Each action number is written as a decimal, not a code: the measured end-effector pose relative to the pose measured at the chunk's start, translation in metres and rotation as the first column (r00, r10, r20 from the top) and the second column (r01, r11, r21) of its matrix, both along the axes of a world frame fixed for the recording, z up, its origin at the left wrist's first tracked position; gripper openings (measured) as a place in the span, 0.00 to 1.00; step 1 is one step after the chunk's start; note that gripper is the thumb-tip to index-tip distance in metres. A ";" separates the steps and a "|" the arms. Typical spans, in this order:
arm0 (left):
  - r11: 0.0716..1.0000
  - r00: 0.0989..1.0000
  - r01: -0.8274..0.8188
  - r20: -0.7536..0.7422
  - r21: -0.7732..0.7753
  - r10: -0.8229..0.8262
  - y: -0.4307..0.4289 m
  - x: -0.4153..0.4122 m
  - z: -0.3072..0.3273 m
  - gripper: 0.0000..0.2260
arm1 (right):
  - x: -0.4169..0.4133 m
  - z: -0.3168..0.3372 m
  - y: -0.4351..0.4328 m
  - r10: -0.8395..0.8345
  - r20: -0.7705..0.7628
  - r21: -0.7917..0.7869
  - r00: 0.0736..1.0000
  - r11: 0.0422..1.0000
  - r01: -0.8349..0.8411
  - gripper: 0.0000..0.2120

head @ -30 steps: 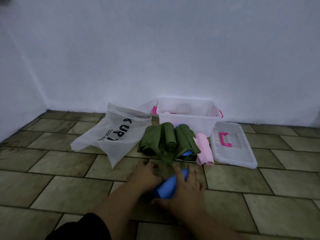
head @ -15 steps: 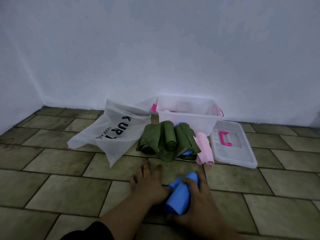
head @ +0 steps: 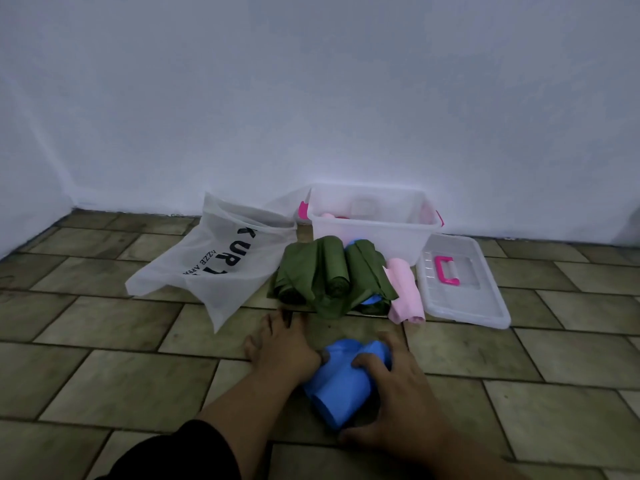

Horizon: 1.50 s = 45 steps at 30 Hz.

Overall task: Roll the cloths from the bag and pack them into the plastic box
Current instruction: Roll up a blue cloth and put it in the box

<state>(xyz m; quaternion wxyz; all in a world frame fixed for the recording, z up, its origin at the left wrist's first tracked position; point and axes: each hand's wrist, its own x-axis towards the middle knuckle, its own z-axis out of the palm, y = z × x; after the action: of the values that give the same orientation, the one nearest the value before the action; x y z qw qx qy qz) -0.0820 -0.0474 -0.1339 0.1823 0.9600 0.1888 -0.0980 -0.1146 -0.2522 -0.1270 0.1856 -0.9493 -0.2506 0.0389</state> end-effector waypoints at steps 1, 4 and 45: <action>1.000 1.000 -0.007 0.005 -0.002 0.007 0.001 0.001 0.000 0.42 | 0.001 0.003 -0.001 0.031 0.020 -0.050 0.999 0.998 -0.030 0.43; 1.000 1.000 -0.020 0.011 -0.006 0.020 0.003 0.004 0.002 0.41 | 0.008 0.011 -0.003 0.147 0.107 -0.144 0.983 0.981 -0.131 0.29; 0.224 0.741 -0.472 -0.246 -0.853 0.625 -0.048 -0.045 0.031 0.26 | 0.014 0.032 0.030 -0.076 -0.377 0.127 0.923 0.983 0.133 0.11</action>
<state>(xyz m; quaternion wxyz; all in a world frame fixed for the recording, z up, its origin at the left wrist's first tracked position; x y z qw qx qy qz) -0.1268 -0.0958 -0.1027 0.6838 0.5948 0.4210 -0.0375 -0.1005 -0.2219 -0.0954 0.3020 -0.9203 -0.1623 0.1883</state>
